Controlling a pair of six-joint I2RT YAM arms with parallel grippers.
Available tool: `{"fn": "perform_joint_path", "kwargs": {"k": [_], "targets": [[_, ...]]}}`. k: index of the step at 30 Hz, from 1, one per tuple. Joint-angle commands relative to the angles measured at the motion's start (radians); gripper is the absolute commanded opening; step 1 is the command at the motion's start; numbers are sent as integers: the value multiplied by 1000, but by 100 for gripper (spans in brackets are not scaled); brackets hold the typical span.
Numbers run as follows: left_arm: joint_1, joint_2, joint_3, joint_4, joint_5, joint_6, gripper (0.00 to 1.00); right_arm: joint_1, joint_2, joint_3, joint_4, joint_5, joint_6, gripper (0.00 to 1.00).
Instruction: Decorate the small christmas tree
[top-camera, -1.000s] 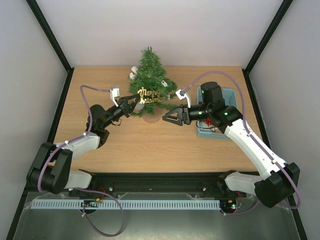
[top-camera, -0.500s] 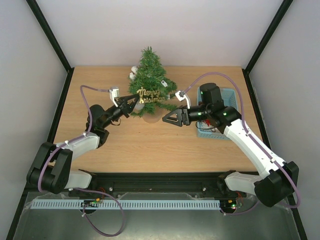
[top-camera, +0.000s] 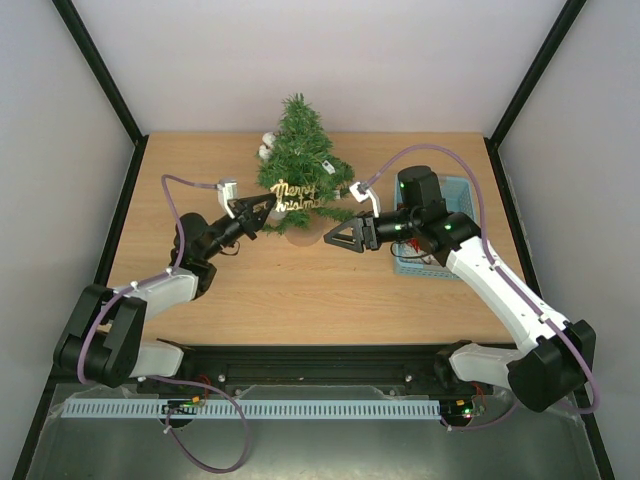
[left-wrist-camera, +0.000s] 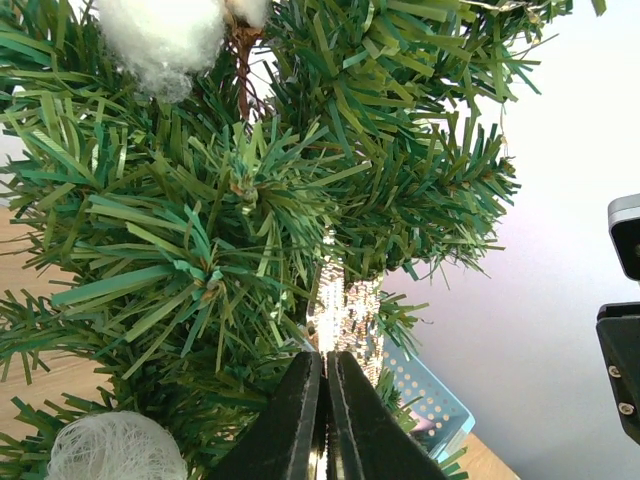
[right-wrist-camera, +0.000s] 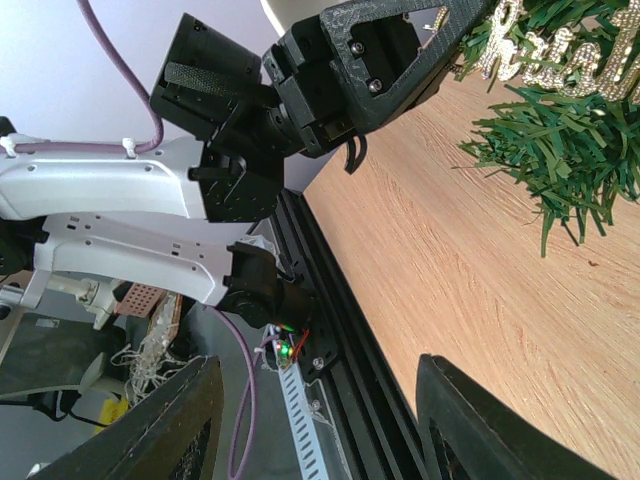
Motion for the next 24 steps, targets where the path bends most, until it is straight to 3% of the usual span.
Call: {"fn": "perform_joint_path", "kwargs": {"k": [1,20,24], "targets": [[11,20,11,43,-4,40,7,-6,-1,-9,-6,-7,-2,54],[24,41,48,36,-26,33,22,-6,-2,-6,-12,-5,-5,54],[27,27,46,12,-31,35,32,-6,-1,-6,-9,-6,-5,54]]}}
